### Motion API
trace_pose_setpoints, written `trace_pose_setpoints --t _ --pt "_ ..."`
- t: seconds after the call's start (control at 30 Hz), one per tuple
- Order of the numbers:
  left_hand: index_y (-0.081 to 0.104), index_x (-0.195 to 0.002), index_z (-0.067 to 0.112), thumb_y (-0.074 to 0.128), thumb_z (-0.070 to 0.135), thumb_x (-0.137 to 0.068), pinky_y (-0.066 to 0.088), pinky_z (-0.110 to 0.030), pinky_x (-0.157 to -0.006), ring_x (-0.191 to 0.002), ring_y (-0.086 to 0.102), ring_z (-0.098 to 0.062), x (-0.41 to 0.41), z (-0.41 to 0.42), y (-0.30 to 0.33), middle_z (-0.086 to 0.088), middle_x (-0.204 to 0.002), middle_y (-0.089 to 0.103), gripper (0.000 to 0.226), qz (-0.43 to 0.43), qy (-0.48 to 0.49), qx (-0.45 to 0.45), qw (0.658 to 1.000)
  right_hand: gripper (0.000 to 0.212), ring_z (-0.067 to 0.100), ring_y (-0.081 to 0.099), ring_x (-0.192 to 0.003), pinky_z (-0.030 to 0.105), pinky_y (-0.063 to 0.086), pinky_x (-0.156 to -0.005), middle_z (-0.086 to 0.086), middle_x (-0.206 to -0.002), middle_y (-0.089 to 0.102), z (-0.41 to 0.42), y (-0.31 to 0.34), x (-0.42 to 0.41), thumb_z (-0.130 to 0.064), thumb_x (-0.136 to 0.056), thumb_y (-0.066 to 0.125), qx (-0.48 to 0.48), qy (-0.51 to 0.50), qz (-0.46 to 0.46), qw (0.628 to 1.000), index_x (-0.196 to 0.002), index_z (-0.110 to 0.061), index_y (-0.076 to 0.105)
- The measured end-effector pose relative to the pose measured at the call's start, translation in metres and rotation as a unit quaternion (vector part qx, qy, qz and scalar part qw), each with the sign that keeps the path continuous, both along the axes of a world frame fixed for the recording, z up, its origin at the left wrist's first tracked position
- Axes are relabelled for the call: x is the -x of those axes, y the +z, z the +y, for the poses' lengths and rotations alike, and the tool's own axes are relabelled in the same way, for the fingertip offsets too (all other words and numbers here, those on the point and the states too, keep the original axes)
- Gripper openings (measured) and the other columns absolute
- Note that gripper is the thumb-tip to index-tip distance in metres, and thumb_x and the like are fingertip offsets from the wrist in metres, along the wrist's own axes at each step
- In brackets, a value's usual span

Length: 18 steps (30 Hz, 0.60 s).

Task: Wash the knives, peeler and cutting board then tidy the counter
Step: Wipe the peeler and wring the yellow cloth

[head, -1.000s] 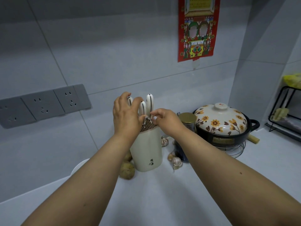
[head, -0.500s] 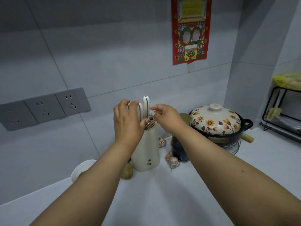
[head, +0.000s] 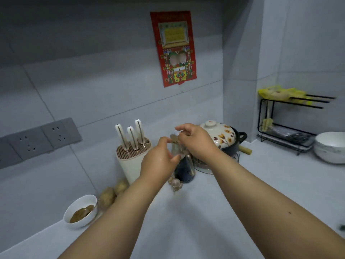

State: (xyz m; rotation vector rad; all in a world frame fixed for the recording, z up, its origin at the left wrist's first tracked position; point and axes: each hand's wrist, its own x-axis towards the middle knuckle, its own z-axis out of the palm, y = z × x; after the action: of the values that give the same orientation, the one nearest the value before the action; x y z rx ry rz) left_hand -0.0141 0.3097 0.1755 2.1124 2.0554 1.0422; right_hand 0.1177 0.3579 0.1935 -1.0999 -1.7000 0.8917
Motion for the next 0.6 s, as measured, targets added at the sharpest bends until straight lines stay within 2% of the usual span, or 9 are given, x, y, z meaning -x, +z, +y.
trace_pose_setpoints --t 0.13,0.3,0.4,0.47,0.6 --pt "0.049 -0.123 0.024 0.07 0.044 -0.081 0.048 -0.033 -0.069 -0.081 0.061 -0.017 -0.042 -0.005 -0.003 0.01 -0.069 0.058 0.052 -0.019 -0.035 0.025 0.999 0.028 0.011 0.064 -0.092 0.031 0.051 -0.087 -0.005 -0.096 0.068 -0.021 -0.004 -0.043 -0.028 -0.092 0.055 0.013 -0.037 0.002 0.999 -0.119 -0.026 0.062" --pt "0.05 -0.123 0.021 0.07 0.041 -0.082 0.043 -0.025 -0.058 -0.068 0.058 -0.005 -0.11 -0.012 -0.016 0.01 -0.066 0.06 0.049 -0.038 -0.104 0.041 0.993 0.029 0.012 0.065 -0.095 0.03 0.052 -0.084 -0.003 -0.102 0.069 -0.054 -0.014 -0.114 -0.035 -0.091 0.057 0.022 -0.11 0.003 0.994 -0.118 -0.026 0.063" --pt "0.049 -0.123 0.024 0.067 0.049 -0.082 0.049 -0.03 -0.065 -0.075 0.06 -0.01 -0.159 -0.02 -0.024 0.009 -0.075 0.062 0.052 -0.042 -0.152 0.07 0.985 0.026 0.01 0.065 -0.09 0.03 0.053 -0.082 -0.006 -0.1 0.068 -0.078 -0.026 -0.164 -0.035 -0.092 0.056 0.035 -0.155 0.017 0.987 -0.115 -0.028 0.063" --pt "0.049 -0.12 0.026 0.066 0.051 -0.081 0.051 -0.031 -0.07 -0.076 0.059 -0.01 -0.195 -0.027 -0.029 0.009 -0.073 0.06 0.049 -0.042 -0.182 0.086 0.979 0.022 0.011 0.065 -0.094 0.033 0.053 -0.084 -0.008 -0.1 0.068 -0.095 -0.035 -0.199 -0.038 -0.091 0.057 0.046 -0.193 0.034 0.979 -0.111 -0.032 0.063" --pt "0.049 -0.116 0.028 0.065 0.049 -0.083 0.048 -0.028 -0.065 -0.075 0.058 -0.006 -0.264 -0.044 -0.04 0.009 -0.074 0.06 0.042 -0.046 -0.247 0.117 0.961 0.018 0.012 0.066 -0.093 0.039 0.053 -0.088 -0.008 -0.097 0.069 -0.131 -0.049 -0.268 -0.041 -0.09 0.056 0.065 -0.266 0.055 0.96 -0.107 -0.036 0.062"
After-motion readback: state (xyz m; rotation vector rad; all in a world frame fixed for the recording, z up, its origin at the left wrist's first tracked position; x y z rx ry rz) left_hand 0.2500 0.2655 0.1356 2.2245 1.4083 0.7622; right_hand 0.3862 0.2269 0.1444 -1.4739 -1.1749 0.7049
